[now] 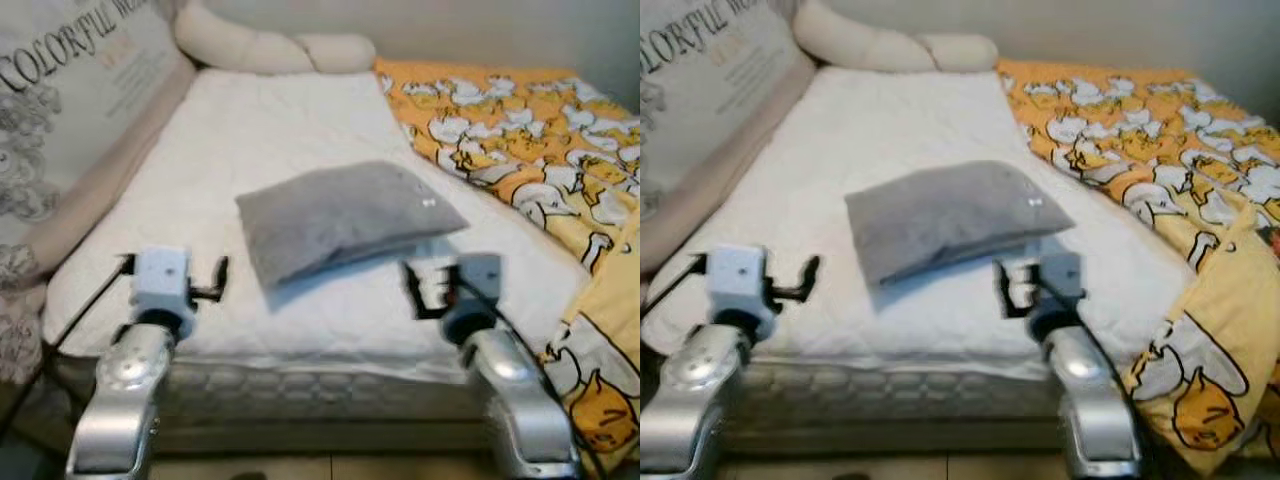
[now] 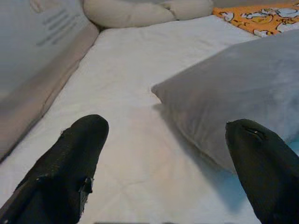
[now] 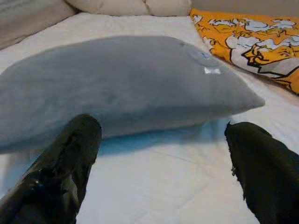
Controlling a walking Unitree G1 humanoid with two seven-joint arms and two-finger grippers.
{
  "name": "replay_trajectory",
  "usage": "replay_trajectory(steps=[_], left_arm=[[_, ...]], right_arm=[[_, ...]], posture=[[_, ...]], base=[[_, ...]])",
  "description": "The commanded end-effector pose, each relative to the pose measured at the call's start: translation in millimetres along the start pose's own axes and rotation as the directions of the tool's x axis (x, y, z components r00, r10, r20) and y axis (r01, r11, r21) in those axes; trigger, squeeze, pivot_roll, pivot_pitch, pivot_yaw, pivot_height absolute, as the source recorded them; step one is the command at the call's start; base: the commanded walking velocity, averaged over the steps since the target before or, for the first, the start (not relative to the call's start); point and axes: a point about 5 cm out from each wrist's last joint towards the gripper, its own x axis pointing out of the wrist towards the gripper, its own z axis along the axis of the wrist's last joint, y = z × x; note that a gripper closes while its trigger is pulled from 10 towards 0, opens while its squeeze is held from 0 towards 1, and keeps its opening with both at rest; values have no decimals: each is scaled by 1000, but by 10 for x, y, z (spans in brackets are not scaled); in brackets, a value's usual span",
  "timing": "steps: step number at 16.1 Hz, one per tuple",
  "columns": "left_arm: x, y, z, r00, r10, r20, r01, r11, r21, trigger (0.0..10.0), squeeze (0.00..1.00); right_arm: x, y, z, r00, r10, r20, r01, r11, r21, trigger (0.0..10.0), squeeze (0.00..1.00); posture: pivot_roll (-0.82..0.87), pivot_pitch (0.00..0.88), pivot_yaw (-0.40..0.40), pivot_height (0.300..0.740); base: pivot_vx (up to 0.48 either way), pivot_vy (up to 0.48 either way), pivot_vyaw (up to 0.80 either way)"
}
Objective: Clean up the room
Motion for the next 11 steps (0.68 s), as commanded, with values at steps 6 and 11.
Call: replay_trajectory(steps=[6,11], left_arm=[[36,-91,35,999,-34,17,34,999,-2,10000,0],[42,-98,43,999,-41,20,41,999,3,10000,0]], right_arm=[[3,-105,18,1000,-29,9,30,999,-15,10000,0],[8,-106,19,999,-31,10,32,999,-16,10000,0]], posture=[[4,0,4,740],[4,0,7,740]], base=[[320,0,0],[302,0,0]])
